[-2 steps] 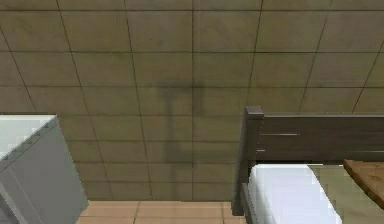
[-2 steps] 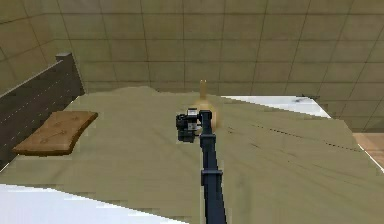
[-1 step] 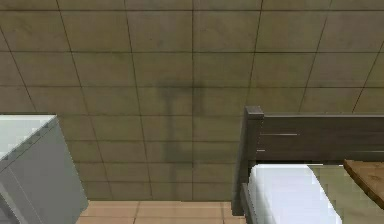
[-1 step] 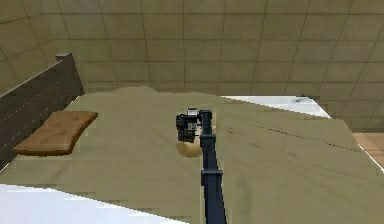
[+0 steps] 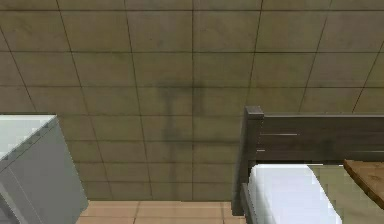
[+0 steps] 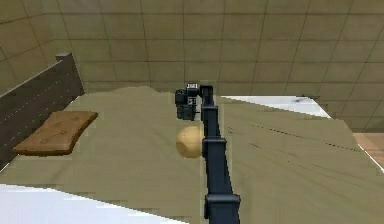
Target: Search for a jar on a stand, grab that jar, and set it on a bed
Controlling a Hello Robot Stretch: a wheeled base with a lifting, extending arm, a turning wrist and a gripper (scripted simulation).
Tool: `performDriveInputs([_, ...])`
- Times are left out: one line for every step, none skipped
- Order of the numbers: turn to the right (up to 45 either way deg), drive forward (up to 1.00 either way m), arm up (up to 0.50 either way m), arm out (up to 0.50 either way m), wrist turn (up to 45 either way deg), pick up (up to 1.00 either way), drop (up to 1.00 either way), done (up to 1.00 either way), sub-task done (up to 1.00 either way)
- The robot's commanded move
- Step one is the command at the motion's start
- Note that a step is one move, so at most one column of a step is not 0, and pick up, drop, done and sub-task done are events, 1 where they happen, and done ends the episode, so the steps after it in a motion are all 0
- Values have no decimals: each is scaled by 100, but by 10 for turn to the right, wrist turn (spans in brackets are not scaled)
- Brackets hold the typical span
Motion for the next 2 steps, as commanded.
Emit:
performDriveInputs([0, 0, 0, -8, 0, 0, 0, 0, 0])
performDriveInputs([0, 0, 0, 0, 0, 0, 0, 100, 0])
